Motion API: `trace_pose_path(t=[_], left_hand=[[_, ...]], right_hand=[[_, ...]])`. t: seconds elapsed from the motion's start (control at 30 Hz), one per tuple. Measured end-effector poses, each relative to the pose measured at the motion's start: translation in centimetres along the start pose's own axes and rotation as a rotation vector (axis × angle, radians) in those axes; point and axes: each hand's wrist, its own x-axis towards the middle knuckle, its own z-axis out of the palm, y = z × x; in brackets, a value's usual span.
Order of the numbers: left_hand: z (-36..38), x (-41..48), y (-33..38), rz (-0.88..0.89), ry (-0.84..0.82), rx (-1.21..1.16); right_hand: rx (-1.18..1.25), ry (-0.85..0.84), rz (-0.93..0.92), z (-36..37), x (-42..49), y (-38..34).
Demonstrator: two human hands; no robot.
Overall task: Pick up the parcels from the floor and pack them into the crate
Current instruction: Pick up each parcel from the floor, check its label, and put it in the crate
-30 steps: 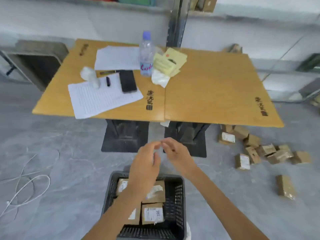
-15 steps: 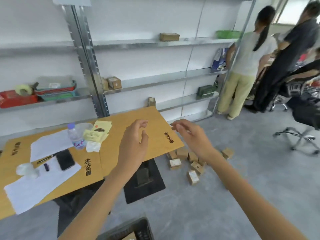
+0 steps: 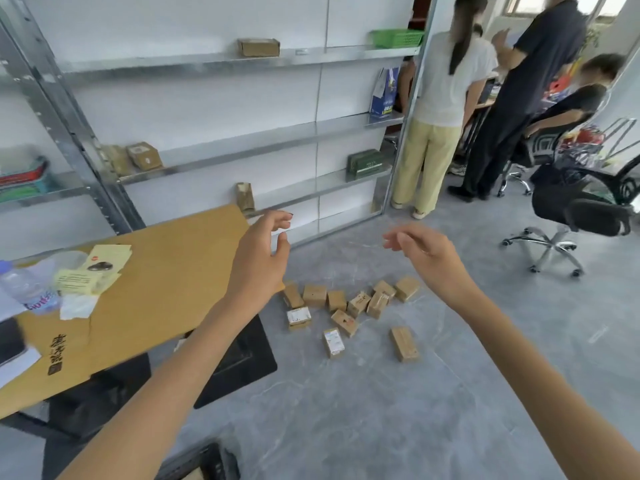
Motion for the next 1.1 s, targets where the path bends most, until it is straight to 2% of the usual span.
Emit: trace_pose_path(t=[0.2, 0.4, 0.83, 1.1], left_hand=[[6.6, 2.8, 1.5, -0.008, -0.039, 0.011], [10.0, 6.4, 0.1, -0.026, -0.058, 0.015], [17.6, 21.4, -8.7, -0.083, -0.081, 0.014], [20.0, 31.8, -15.5, -0.228, -0.073, 0.039]], right_hand=[[0.066, 0.043, 0.085, -4.7, 2.1, 5.6], [0.097, 0.041, 0.138, -5.3, 5.6, 9.4], [0.149, -0.099, 0.189, 0.2, 23.4, 16.6], [0.176, -0.167, 0.243, 4.1, 35.0, 20.3]])
